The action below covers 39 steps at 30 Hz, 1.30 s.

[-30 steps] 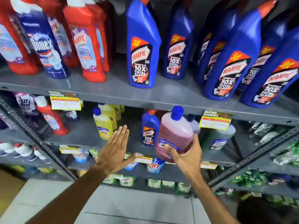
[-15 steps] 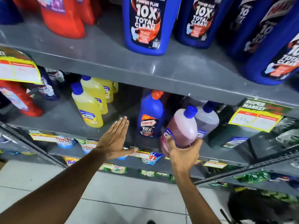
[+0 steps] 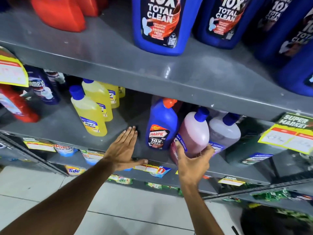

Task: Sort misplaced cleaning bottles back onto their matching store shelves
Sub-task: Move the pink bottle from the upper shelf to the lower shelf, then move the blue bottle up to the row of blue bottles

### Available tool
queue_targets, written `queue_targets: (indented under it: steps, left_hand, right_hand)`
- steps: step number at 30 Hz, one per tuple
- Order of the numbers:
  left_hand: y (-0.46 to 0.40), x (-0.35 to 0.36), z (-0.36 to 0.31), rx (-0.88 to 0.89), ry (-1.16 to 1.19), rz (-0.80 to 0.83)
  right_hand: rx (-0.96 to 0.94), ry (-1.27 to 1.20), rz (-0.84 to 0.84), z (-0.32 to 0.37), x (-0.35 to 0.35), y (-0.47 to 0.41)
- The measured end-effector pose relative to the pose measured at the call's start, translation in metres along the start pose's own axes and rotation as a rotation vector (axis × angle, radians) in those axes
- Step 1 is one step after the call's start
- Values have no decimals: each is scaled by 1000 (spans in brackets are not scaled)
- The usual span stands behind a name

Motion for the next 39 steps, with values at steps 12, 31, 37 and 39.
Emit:
queue_targets:
  steps: [12, 31, 37, 39]
  left_hand:
    - [0, -4, -6, -7, -10, 32]
    - [3, 0, -4, 5, -18, -28]
    - [32, -35, -17, 56, 52, -174]
    - [45, -67, -24, 62, 56, -180]
  right_hand:
    - [-472, 99, 328, 88, -14, 54]
    - [-530, 317, 551, 108, 56, -3]
    - [-539, 262, 547, 112, 20, 15]
    - [-561, 236, 566, 122, 2, 23]
Point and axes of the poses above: each hand's wrist, its own y-axis away from the middle knuckle, its own x-axis out of the palm, z = x × y, the point moved 3 cm from there along -y, towards the middle knuckle, and after that the axes turned 7 degrees about -z, right-handed, at the moved point
